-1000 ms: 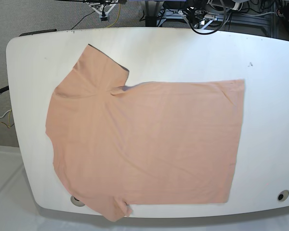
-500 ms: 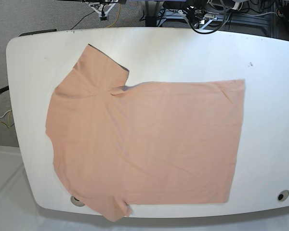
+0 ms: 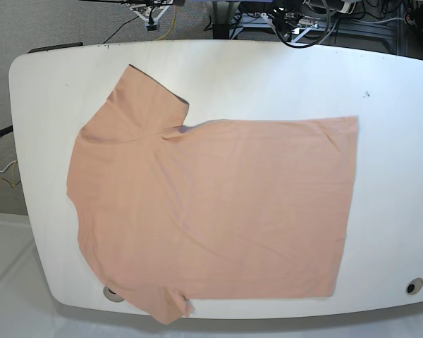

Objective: Fold the T-shirt properly

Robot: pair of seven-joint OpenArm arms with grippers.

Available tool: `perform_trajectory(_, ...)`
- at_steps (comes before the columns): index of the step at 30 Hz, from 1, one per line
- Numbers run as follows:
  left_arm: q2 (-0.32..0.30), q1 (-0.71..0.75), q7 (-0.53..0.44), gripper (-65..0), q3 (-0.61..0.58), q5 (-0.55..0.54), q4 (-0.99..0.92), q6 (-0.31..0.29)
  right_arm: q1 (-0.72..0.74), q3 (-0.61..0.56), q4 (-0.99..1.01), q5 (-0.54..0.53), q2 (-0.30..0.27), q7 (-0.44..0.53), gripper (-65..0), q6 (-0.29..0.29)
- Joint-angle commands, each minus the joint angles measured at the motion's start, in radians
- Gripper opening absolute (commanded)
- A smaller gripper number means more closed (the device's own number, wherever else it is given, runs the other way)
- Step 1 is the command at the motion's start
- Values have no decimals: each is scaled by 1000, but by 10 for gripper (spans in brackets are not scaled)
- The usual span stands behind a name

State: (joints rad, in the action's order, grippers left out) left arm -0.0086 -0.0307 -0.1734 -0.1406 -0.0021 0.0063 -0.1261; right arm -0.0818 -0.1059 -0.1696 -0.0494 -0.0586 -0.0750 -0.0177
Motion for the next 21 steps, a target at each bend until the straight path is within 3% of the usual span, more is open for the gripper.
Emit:
perform_trajectory(1, 3, -2, -10, -650, -3, -9, 0, 2, -5, 1, 0, -1, -5, 6, -642, 1)
perform_trajectory(9, 1, 1, -9, -649, -5, -12, 1, 1, -7, 1, -4, -4, -6, 9, -639, 3)
perform_trajectory(21, 1, 8, -1, -566, -6, -10, -1, 7, -9, 0, -6, -1, -10, 26, -639, 24)
